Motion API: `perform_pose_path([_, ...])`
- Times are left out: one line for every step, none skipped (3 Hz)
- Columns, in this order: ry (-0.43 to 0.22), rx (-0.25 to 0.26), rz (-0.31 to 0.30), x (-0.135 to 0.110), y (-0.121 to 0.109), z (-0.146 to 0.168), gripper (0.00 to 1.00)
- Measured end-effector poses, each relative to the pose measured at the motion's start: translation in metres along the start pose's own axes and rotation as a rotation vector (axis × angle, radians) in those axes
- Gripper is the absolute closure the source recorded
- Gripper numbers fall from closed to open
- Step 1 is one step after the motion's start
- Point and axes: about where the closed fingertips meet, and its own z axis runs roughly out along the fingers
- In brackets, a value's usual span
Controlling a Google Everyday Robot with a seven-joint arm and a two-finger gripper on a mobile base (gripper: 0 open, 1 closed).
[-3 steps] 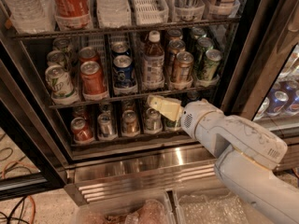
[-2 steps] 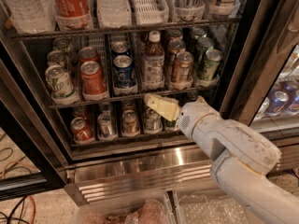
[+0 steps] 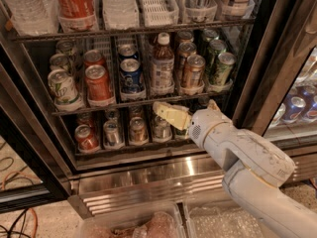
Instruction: Pick orange can from middle shelf of fridge
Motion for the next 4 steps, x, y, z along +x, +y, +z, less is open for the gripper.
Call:
perform_pose_path([-0.016,0.005,-0.024,-0.003,0.000,0.001,0.00])
perform_pose_path([-0.069,0.027,-0.071,-0.015,-0.003,0.009,0.00])
perform_pose_path([-0.121,0.066,-0.205,-0.021,-0.008,0.020,0.00])
perform_pose_path([-0.145,0.094,-0.306,-0.020,-0.014,0.031,0.00])
